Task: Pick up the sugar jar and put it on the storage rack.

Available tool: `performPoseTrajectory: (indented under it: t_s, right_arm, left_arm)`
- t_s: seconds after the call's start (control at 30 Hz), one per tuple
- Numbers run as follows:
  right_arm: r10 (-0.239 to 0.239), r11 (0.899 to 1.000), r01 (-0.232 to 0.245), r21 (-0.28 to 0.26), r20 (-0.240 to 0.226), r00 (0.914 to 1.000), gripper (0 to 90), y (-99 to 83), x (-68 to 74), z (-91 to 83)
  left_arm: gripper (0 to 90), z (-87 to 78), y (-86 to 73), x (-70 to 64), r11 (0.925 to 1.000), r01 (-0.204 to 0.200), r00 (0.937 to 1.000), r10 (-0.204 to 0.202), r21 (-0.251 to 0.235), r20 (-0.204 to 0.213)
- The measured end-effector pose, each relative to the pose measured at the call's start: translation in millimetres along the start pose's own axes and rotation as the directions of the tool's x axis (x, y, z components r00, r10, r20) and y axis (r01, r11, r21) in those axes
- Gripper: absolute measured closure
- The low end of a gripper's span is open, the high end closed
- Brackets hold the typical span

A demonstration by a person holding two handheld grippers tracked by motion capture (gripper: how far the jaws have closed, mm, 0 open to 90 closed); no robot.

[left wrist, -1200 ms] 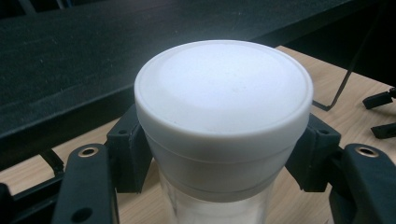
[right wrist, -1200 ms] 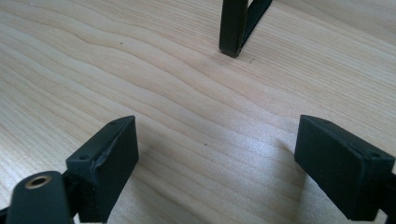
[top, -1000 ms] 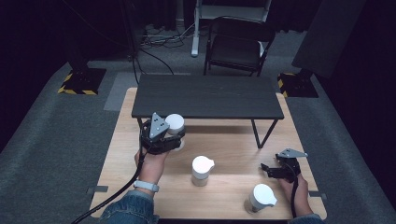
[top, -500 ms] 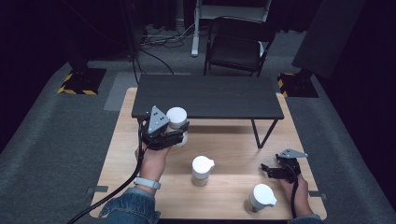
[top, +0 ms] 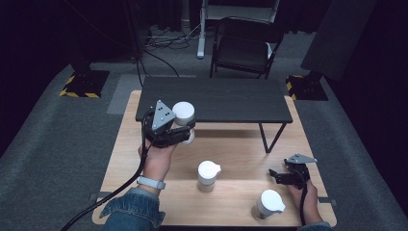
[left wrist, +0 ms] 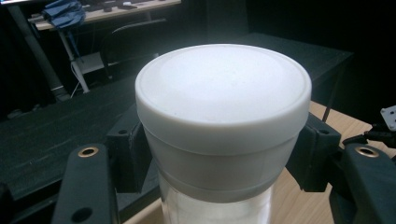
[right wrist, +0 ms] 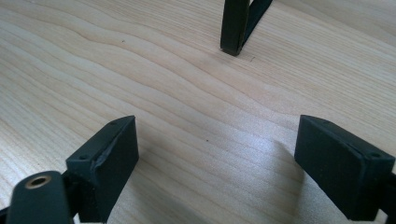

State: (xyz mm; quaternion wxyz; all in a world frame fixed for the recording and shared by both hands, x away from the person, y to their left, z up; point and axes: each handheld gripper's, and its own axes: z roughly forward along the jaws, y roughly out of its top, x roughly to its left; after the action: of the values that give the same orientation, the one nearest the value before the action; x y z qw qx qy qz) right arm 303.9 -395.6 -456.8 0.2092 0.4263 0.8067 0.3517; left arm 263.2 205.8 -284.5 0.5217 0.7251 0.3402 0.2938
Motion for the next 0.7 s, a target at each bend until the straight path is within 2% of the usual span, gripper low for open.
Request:
performPoseTrajectory:
  t_s: [0.23, 0.37, 0.7]
  right_arm:
    - [-0.001, 1.000, 0.001, 0.000, 0.001, 1.0000, 13.4, -0.1, 0.2, -0.1]
    - [-0.001, 1.000, 0.001, 0.000, 0.000, 1.0000, 13.4, 0.0, 0.3, -0.2]
    - [-0.004, 1.000, 0.004, -0.001, 0.001, 1.0000, 13.4, -0.2, 0.7, -0.2]
  left_arm:
    - [33.9, 0.4, 9.0, 3.0, 0.9998, 0.007, 0.9999, -0.006, -0.017, 0.013]
    - [33.8, -0.2, 16.1, 2.6, 0.9998, -0.006, 0.9999, 0.006, -0.021, 0.008]
    - [33.8, 3.0, 26.7, 6.5, 0.9994, -0.001, 0.9999, 0.000, -0.034, -0.012]
